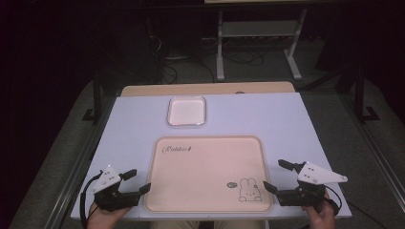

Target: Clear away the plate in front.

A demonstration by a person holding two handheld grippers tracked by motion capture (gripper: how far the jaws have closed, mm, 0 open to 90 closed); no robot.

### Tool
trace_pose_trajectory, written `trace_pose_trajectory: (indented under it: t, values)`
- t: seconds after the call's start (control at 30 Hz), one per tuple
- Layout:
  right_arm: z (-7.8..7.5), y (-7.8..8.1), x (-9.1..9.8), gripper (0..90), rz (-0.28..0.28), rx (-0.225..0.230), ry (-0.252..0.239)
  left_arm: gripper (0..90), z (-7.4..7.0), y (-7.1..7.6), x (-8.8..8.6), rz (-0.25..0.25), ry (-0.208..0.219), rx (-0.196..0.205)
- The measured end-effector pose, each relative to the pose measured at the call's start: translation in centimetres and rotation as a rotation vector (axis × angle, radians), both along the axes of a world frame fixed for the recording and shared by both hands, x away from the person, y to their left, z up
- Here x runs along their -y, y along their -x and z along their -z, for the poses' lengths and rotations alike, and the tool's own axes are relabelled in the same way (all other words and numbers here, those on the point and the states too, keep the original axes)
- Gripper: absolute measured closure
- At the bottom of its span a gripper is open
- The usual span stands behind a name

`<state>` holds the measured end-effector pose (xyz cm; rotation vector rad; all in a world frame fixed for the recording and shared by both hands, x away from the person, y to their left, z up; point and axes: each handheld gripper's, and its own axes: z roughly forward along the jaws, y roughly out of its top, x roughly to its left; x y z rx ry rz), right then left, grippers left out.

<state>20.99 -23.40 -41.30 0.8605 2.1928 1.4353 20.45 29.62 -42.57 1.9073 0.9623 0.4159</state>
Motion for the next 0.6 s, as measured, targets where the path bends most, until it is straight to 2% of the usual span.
trace_pose_trajectory:
  t: [0.47, 0.6]
  values:
    - [-0.05, 0.09, 0.04, 13.1, 0.009, 0.004, 0.003, 24.9, -0.08, -0.32, 0.1, 0.011, 0.007, -0.006]
    - [-0.1, 0.14, 0.04, 13.1, 0.006, 0.005, 0.0, 25.3, -0.34, -0.54, 0.29, 0.028, 0.038, -0.017]
